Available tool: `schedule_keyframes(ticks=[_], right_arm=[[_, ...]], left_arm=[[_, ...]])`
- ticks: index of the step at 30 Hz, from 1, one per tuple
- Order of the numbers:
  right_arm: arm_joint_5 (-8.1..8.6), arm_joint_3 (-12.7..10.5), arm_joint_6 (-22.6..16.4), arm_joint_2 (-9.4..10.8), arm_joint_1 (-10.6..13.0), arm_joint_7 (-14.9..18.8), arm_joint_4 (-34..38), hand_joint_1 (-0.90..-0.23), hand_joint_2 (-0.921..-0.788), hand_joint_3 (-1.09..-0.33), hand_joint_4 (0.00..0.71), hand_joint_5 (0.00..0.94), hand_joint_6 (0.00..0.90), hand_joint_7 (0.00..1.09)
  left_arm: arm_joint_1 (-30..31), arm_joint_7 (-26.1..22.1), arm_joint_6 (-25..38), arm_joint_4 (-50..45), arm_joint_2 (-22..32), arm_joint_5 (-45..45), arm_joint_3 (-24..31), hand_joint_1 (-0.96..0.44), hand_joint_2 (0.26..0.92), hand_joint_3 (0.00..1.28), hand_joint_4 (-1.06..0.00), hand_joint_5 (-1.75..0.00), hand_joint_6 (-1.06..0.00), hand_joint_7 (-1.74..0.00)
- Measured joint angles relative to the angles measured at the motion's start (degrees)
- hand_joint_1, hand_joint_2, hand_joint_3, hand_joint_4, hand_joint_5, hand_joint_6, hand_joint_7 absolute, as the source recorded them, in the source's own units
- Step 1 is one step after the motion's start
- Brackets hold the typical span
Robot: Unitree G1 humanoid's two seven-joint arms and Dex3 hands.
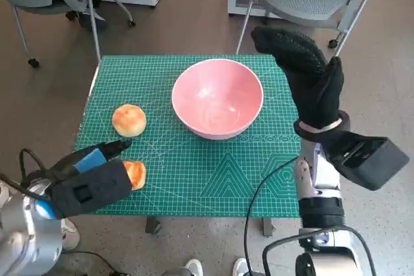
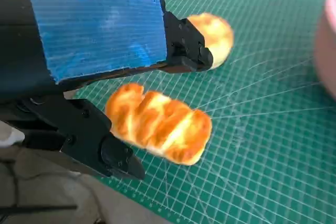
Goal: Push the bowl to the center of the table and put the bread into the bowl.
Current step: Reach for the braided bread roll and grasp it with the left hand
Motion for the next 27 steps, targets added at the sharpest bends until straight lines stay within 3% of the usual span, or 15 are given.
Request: schedule_keyframes(ticks=[27], right_arm=[[-0.04, -0.08, -0.09, 0.34, -0.01, 0.39, 0.66, -0.672, -0.921, -0.899, 0.064, 0.004, -0.001, 0.25]], left_arm=[[-4.1, 1.04, -1.01, 11.66, -4.15, 3.34, -4.85, -0.02, 0.75, 0.01, -0.22, -0.01, -0.42, -0.01]])
